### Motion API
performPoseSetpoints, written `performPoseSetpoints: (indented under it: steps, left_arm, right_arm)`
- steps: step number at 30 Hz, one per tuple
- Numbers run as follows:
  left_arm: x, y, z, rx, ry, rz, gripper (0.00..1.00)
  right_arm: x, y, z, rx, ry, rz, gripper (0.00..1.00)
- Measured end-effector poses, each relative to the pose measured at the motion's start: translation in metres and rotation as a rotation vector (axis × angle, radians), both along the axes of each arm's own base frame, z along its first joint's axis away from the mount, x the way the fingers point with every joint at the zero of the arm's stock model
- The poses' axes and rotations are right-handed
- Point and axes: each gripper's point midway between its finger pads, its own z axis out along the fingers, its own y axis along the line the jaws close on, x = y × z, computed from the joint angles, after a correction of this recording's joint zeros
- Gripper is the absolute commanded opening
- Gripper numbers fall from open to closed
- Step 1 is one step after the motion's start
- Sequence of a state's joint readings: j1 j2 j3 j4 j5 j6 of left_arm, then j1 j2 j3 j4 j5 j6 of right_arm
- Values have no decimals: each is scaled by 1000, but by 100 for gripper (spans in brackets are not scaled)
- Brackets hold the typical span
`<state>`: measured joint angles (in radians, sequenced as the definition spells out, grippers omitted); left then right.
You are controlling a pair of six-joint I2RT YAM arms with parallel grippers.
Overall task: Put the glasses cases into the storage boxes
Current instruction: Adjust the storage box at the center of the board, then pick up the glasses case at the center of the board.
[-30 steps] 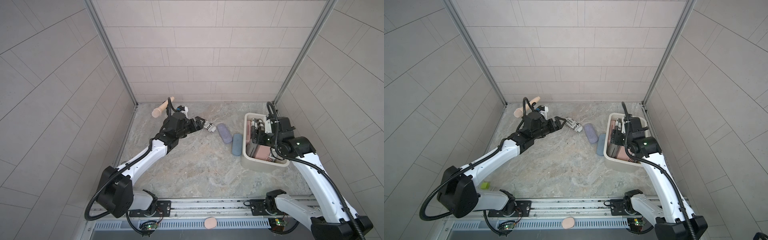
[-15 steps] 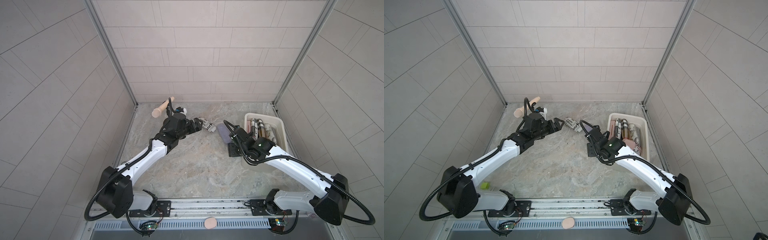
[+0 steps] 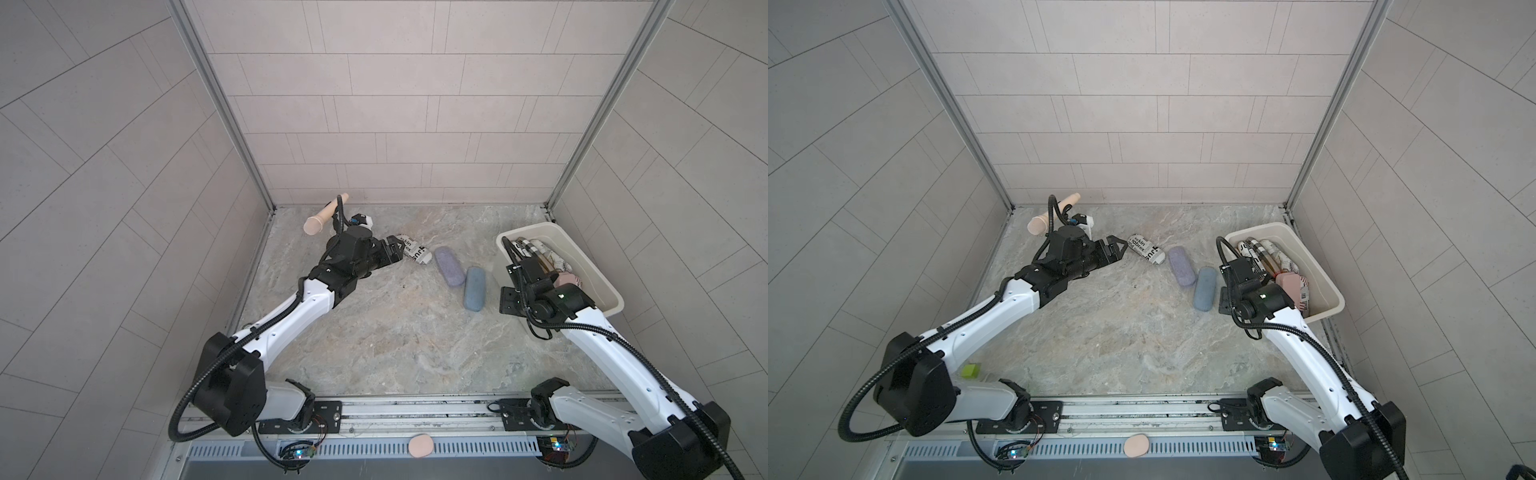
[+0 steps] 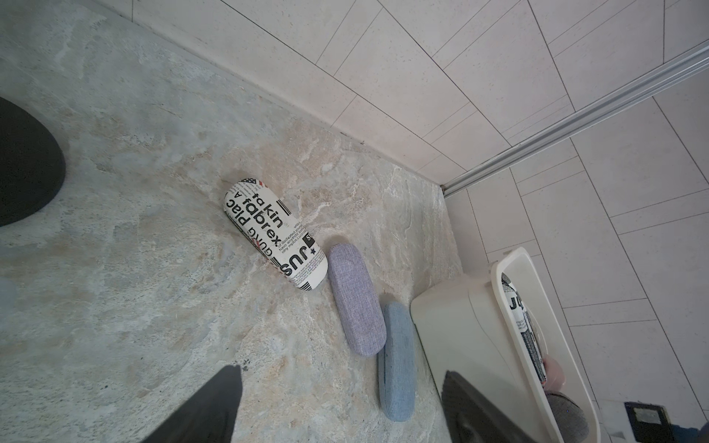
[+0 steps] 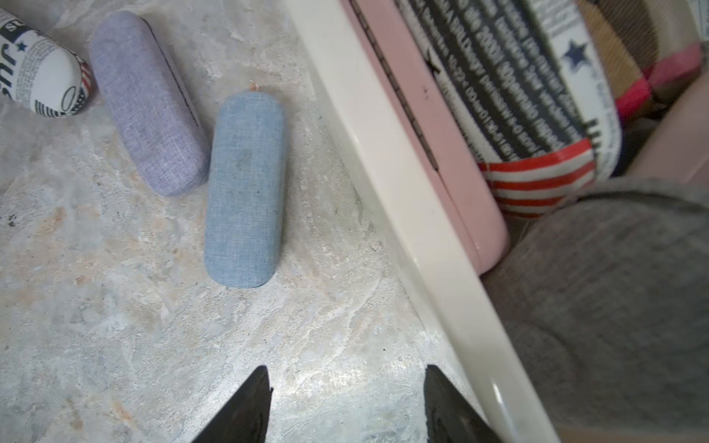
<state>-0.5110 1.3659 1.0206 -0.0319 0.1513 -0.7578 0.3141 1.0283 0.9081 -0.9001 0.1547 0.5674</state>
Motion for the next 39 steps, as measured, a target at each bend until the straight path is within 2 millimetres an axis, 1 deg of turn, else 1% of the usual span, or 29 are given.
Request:
performPoseSetpoints:
  steps: [2,6,9,12,16,18,21,25,28,30,34,37,39]
  left_arm:
    - [0,0,0,1,1,0,89]
    - [0,1,0,8,-2,0,89]
    - [0,2,1,11,-7,3,89]
    - [0,3,2,14,-13,5,89]
    - [0,4,3,17,-16,9,89]
    - [0,4,3,18,-14,10,89]
    - [0,4,2,21,-14,11,89]
    - [0,5,2,23,-13,12,89]
    - [0,5,2,22,-12,13,89]
    - [1,6,2,22,-13,16,89]
    - [2,8,2,22,-12,21,89]
    - [3,10,2,22,-12,25,89]
    - [3,10,2,20,-12,25,89]
  right_arm:
    - [1,2,-3,8,14,18,67]
    - [5,10,-8,22,34,43,80]
    - [13,19,-9,24,28,60,85]
    - [24,31,-7,23,11,79,87]
    - [45,45,-8,5,6,87,90]
    - [55,50,-14,-4,11,81,91]
    - [67,54,-28,-17,35,75,93]
    - [82,61,-46,-26,68,72,93]
    - [97,68,-53,-25,71,72,93]
    - [104,69,-59,-24,76,63,89]
    - [113,68,-79,-33,121,47,79]
    - [117,67,-90,-34,146,42,77]
    - [117,66,-93,-27,155,41,77]
